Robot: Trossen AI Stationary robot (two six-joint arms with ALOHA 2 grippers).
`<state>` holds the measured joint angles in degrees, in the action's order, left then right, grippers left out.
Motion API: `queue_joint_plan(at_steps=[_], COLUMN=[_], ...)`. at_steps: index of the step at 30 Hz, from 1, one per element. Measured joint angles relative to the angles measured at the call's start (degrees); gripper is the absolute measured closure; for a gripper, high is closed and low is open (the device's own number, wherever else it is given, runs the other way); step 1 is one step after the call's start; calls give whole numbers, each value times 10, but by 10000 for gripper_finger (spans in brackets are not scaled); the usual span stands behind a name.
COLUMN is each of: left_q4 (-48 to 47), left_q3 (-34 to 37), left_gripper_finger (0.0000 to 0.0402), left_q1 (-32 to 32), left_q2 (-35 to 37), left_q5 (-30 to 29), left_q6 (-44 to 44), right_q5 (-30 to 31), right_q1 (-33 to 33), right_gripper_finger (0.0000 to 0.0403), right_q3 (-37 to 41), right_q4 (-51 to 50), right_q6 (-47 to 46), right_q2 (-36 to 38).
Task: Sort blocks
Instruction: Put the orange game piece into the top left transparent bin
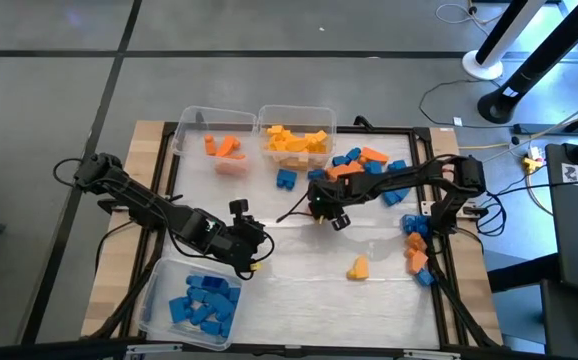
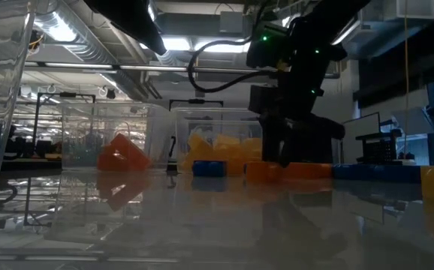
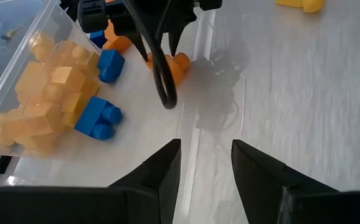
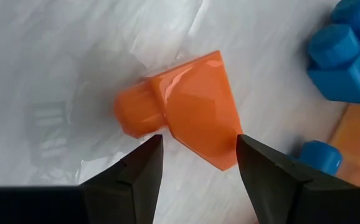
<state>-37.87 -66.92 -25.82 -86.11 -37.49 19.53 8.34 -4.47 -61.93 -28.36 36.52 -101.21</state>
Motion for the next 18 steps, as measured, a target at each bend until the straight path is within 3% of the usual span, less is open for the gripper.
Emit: queue_joint_plan(at_steps=[18], left_q4=[0], left_q3=[0], left_gripper_finger=[270], left_q1=[0], left_q2=[0], left_q5=[0], left_q6=[0], right_q5=[20], right_q1=[-1], right_gripper_finger=[201], right_q3=[0], right_q4=[33], right_q6=[154], right_q2=[1])
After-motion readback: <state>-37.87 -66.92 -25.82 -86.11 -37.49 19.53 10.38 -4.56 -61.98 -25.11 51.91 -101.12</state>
